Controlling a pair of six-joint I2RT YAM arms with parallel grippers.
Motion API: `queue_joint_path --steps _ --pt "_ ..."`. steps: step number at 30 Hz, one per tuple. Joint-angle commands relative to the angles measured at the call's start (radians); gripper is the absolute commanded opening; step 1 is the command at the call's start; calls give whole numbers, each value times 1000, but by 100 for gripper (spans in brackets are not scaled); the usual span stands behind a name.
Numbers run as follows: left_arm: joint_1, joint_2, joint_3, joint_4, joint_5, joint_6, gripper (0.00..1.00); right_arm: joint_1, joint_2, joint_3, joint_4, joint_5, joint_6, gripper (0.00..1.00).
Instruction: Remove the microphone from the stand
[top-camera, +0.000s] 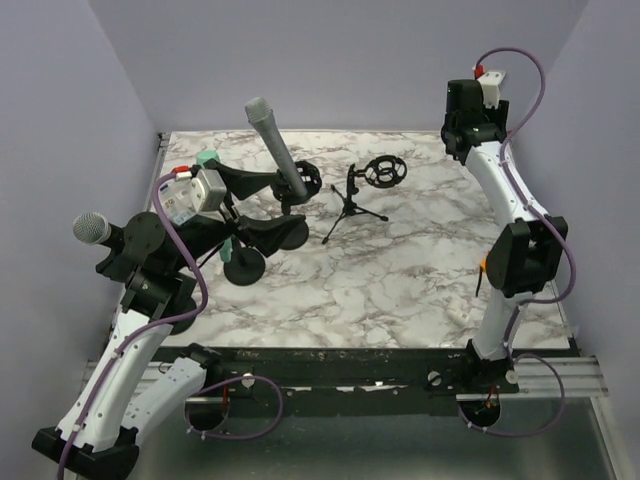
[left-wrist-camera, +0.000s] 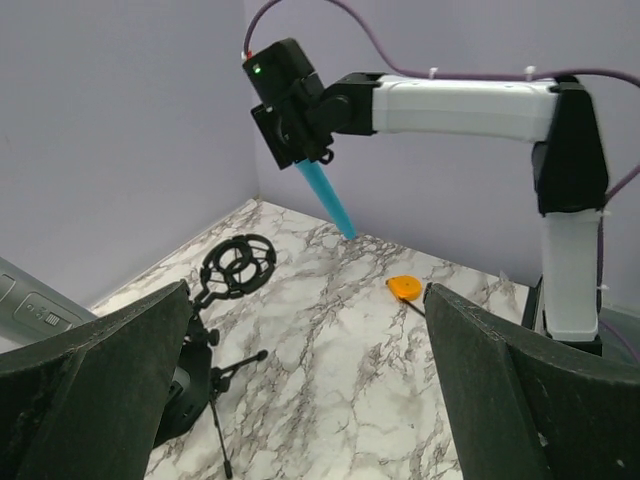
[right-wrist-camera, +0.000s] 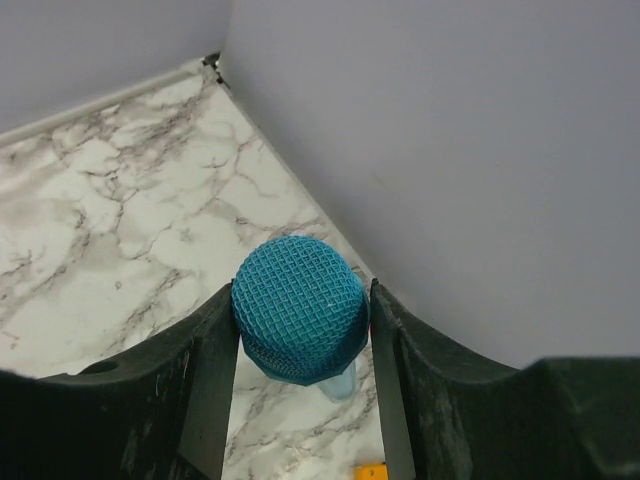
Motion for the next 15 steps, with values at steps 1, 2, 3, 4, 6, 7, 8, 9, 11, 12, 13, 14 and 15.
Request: queue_joint_path --steps 1,2,3,4,6,7,8,9,11,12,13,14,15 --pt "-3 -8 -11 33 37 -11 99 -51 191 143 -193 -150 141 1" --pt "-3 -9 -12 36 37 -12 99 -59 242 209 -215 -163 146 1" --pt "-3 -7 -12 36 37 -12 99 -65 308 261 -244 -160 152 1" --pt "-2 -5 -12 37 36 -12 99 -72 360 330 -264 -160 156 1" --pt "-3 -5 -12 34 35 -9 99 -92 446 413 -277 -183 164 1" --pt "-4 -4 -12 34 35 -9 99 -106 481 441 -279 -203 172 1" --pt "-3 -5 -12 34 34 -8 99 -123 511 470 -278 -225 187 1" --pt "-3 -5 -13 33 34 -6 99 -135 533 491 -273 -253 195 1" --pt "-3 -2 -14 35 33 -6 99 -158 567 509 -240 -293 200 1" --pt "-3 0 -14 35 32 -6 99 -167 586 516 -221 -308 200 1" --pt "-3 3 -14 36 34 -8 99 -174 602 524 -205 -326 197 1" --pt "-3 7 -14 37 36 -10 99 -179 618 528 -182 -355 185 1" --pt "-3 11 -14 38 39 -13 99 -182 636 532 -164 -362 175 1"
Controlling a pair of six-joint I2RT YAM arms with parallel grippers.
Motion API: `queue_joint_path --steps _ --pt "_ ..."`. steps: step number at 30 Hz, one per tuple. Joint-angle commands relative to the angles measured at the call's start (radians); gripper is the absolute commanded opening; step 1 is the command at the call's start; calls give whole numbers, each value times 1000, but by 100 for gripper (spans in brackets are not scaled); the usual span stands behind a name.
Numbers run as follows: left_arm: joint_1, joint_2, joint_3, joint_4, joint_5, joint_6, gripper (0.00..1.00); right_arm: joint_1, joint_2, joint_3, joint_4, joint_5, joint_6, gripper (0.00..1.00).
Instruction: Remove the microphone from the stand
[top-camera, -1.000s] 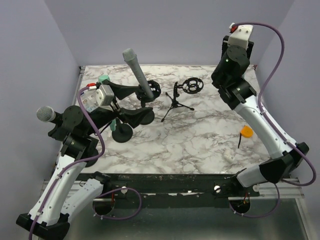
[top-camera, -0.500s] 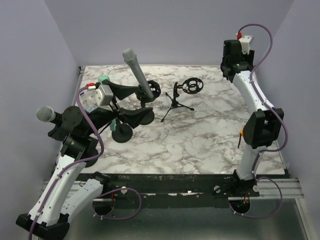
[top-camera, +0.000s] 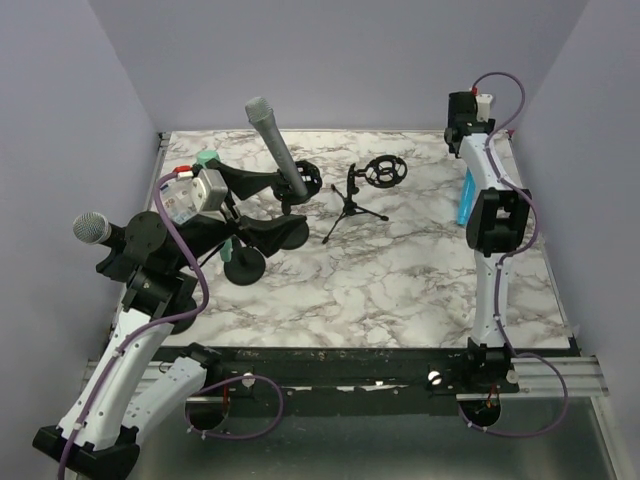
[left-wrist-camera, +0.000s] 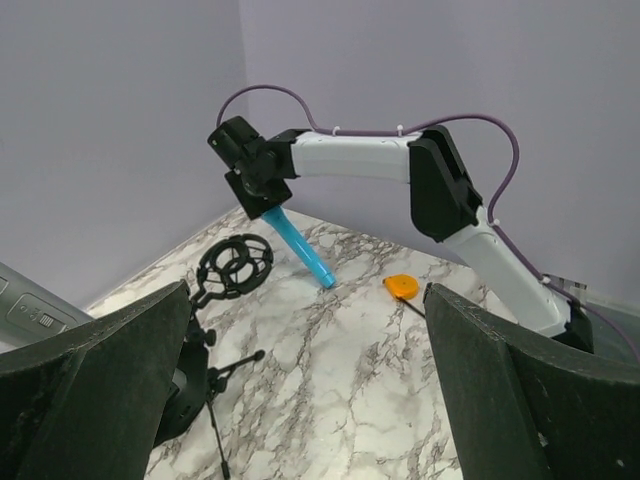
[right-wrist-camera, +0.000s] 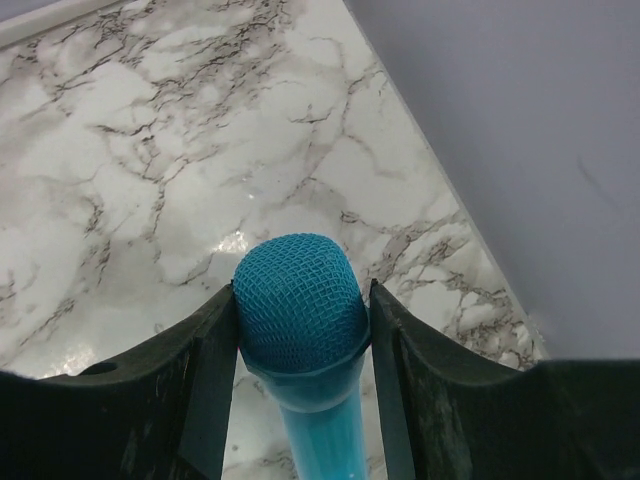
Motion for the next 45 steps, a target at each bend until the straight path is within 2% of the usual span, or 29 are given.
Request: queue_joint_path --steps 1,5,7,10,19,26,39,45 --pt "-3 15 -9 32 33 -11 99 -37 77 69 63 -100 14 1" --pt "-3 28 -8 40 46 -26 99 -58 171 160 81 -97 6 1" --pt "-3 34 -8 44 52 -31 99 -70 204 189 97 -90 0 4" --pt "-3 42 -6 45 55 -38 99 -84 234 191 139 -89 -17 11" --pt "-3 41 -8 49 53 -44 99 -108 296 194 139 -139 -29 13" --pt "-3 39 -10 44 46 -37 99 -108 302 177 119 -195 -16 37" --pt "-3 51 -12 32 26 -17 99 -108 171 174 60 -217 32 99" --pt "-3 68 -15 45 37 -32 99 -107 -10 37 15 -285 101 100"
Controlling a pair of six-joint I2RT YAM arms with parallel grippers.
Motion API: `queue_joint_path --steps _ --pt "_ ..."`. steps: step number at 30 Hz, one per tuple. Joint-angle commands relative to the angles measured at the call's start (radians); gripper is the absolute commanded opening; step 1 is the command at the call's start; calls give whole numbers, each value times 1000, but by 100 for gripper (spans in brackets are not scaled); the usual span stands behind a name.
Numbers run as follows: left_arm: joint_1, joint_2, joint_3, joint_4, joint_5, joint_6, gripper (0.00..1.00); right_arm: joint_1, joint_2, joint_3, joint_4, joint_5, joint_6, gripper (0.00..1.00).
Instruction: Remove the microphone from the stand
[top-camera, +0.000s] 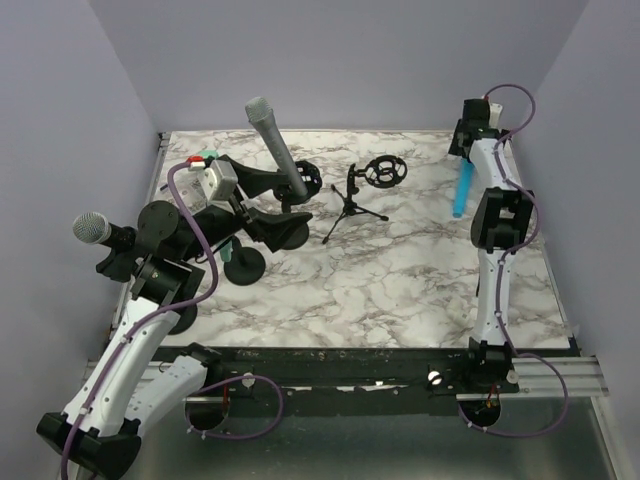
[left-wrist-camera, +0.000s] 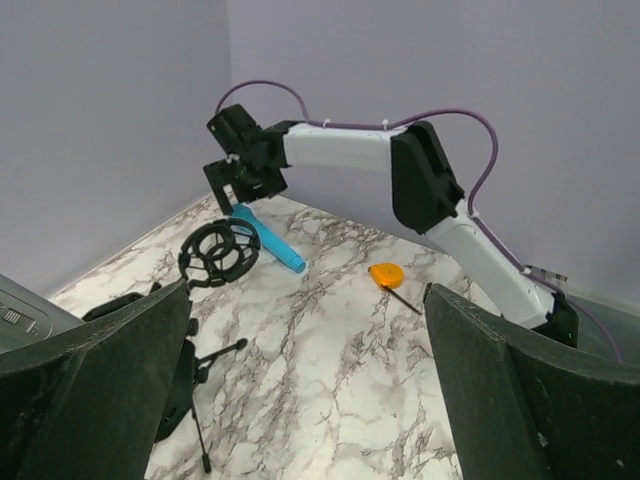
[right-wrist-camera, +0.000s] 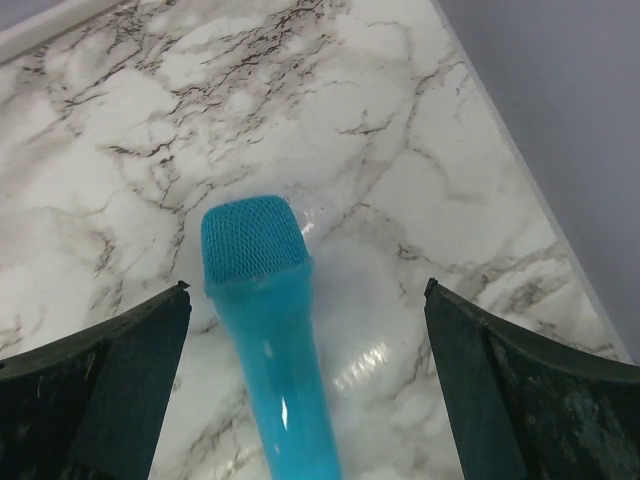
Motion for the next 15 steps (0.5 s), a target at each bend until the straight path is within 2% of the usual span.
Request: queue_joint_path --steps 1,8,15 --pt "-3 13 -14 25 13 -1 99 -4 -209 -101 -48 -60 79 100" --pt "-3 13 -17 27 8 1 99 23 -495 -409 -16 -192 197 100" --pt "-3 -5 -22 21 -12 13 99 59 -959 -967 189 -314 210 100"
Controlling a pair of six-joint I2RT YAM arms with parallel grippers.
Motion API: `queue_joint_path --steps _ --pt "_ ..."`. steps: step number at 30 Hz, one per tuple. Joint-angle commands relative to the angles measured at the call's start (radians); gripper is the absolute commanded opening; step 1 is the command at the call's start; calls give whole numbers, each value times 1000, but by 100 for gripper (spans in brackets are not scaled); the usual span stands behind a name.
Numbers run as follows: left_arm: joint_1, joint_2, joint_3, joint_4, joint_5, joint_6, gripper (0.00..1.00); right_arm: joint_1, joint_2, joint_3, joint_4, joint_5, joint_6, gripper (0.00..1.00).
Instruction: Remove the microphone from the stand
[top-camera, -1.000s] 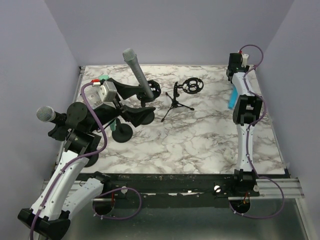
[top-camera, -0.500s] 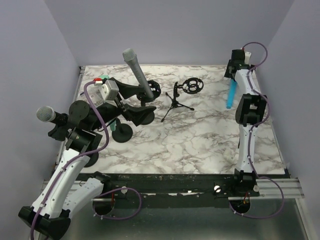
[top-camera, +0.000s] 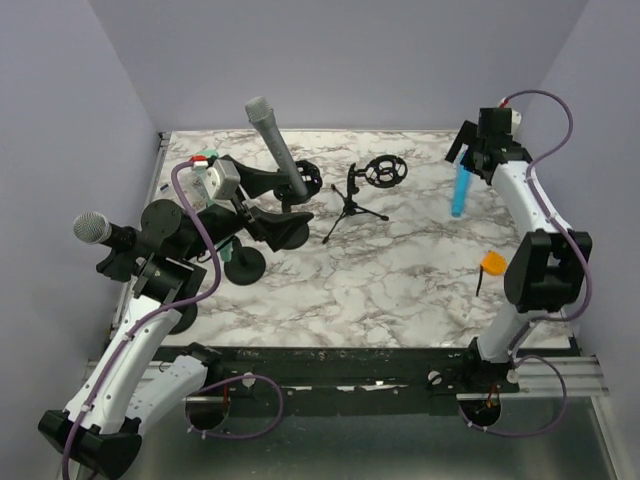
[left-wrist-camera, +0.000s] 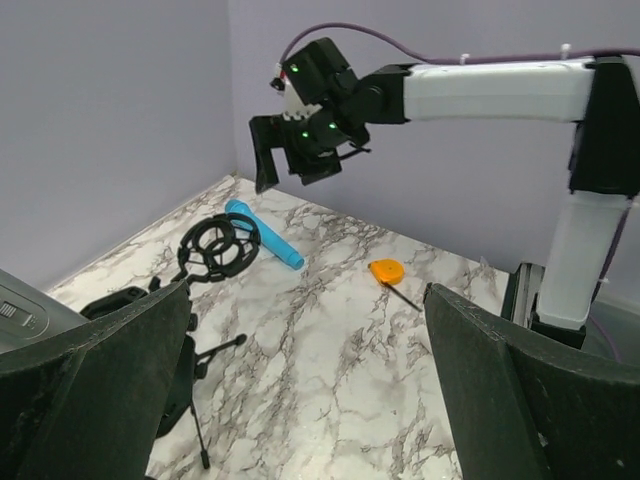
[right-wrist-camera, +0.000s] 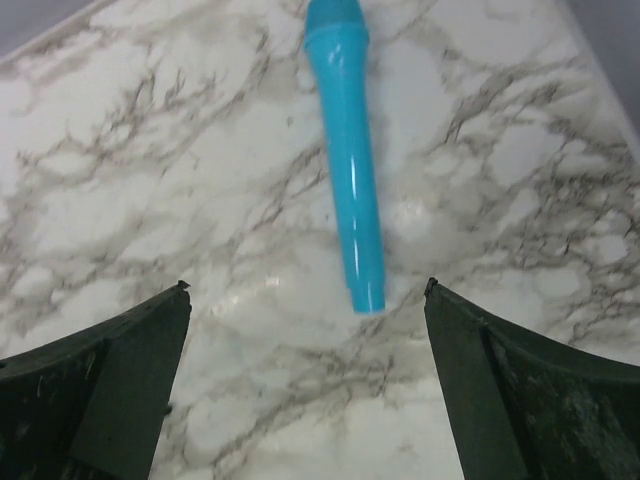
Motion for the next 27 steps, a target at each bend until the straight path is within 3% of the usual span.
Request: queue_joint_path --steps 1,8,12,18,22,27 --pt "-2 -22 -12 15 -20 20 99 15 -275 -296 146 -133 30 100" --pt "-3 -68 -8 -24 -71 79 99 15 -530 -456 193 -473 35 100" --pt "-3 -104 -8 -49 -126 115 99 102 -609 -406 166 -466 46 100" --pt "-4 -158 -46 -50 -325 148 99 279 -623 -291 194 -493 96 100" --pt "-3 -178 -57 -48 -387 170 99 441 -584 -240 240 -450 115 92" --pt "-3 -194 -70 -39 -416 181 99 634 -447 -97 218 -367 79 91"
